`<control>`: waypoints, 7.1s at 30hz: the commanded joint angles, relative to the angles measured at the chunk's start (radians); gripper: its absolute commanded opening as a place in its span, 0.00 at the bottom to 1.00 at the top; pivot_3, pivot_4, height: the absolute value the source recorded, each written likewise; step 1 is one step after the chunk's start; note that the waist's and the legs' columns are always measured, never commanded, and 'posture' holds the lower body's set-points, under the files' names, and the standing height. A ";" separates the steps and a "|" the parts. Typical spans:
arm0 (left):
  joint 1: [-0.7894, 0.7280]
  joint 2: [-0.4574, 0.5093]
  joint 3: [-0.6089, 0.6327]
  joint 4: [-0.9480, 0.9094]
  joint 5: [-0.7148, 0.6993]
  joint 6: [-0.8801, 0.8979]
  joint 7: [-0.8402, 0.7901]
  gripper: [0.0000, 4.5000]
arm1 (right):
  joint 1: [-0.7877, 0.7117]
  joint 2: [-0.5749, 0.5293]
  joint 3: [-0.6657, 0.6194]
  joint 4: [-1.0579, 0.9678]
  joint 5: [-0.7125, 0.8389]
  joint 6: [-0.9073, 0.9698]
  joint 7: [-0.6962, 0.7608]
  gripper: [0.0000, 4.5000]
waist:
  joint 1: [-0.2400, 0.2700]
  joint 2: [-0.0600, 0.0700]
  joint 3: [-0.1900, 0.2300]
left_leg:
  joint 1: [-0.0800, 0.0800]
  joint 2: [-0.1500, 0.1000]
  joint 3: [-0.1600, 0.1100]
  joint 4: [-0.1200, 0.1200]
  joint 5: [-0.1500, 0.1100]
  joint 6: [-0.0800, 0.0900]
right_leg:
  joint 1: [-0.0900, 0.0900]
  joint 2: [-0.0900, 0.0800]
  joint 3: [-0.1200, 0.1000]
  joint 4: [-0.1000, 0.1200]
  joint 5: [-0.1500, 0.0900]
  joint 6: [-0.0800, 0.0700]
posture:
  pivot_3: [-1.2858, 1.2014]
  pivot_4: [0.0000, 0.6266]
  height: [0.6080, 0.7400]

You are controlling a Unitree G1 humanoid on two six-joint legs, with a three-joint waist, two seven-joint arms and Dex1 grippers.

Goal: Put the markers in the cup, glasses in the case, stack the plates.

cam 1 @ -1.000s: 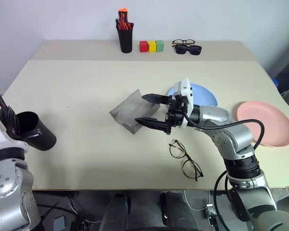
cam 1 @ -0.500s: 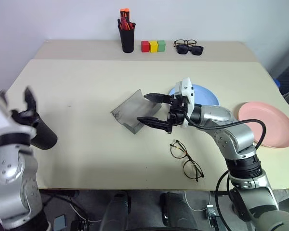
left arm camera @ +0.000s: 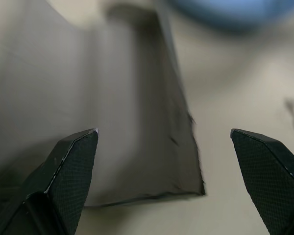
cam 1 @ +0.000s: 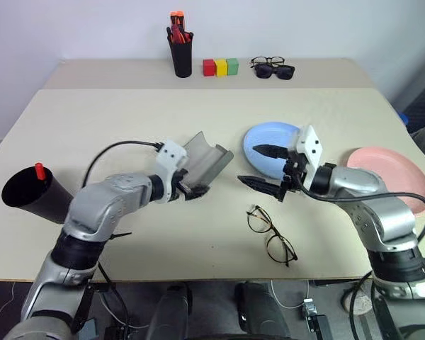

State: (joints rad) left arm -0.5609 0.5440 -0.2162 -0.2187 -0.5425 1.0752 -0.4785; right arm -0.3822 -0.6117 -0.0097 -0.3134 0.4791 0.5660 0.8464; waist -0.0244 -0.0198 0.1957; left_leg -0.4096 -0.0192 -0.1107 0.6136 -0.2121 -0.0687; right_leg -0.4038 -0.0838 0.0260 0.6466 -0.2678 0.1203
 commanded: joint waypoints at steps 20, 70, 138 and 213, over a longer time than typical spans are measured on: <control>-0.036 0.221 -0.204 0.192 0.354 -0.875 -0.782 0.00 | 0.303 -0.208 -0.194 -0.300 0.119 0.264 -0.088 1.00 | 0.014 0.001 0.000 | -0.002 -0.001 0.001 0.000 -0.001 0.001 | 0.000 -0.003 0.000 -0.003 -0.002 -0.004 | 0.52 0.24 1.00; 0.297 0.101 0.244 -0.096 0.229 -0.657 -0.338 0.30 | 0.295 -0.404 -0.189 -0.385 0.275 0.546 -0.149 0.12 | 0.016 0.000 0.000 | -0.001 0.000 0.001 0.001 -0.002 0.003 | 0.002 -0.002 -0.001 -0.002 -0.001 0.000 | 0.52 0.24 1.00; 0.194 0.024 0.303 0.003 0.181 -0.614 -0.226 0.02 | -0.474 0.056 0.370 0.317 -0.234 0.079 0.215 1.00 | 0.011 0.001 0.000 | -0.001 -0.001 0.001 0.001 -0.002 0.003 | 0.000 -0.002 -0.001 0.001 -0.001 -0.001 | 0.52 0.24 1.00; -0.168 -0.007 -0.025 0.293 0.325 -0.524 -0.680 0.00 | 0.065 -0.250 -0.056 -0.282 0.024 0.336 0.024 0.01 | 0.006 0.001 0.000 | -0.001 -0.001 0.000 0.002 -0.002 0.003 | 0.000 -0.002 -0.001 0.002 -0.001 0.000 | 0.52 0.24 1.00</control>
State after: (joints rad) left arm -0.7353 0.5224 -0.2363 0.1363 -0.2012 0.5406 -1.1366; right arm -0.3236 -0.8415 -0.0009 -0.5392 0.4580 0.9059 0.8389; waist -0.0188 -0.0192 0.1960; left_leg -0.4105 -0.0200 -0.1106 0.6159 -0.2137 -0.0658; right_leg -0.4036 -0.0857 0.0248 0.6486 -0.2690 0.1205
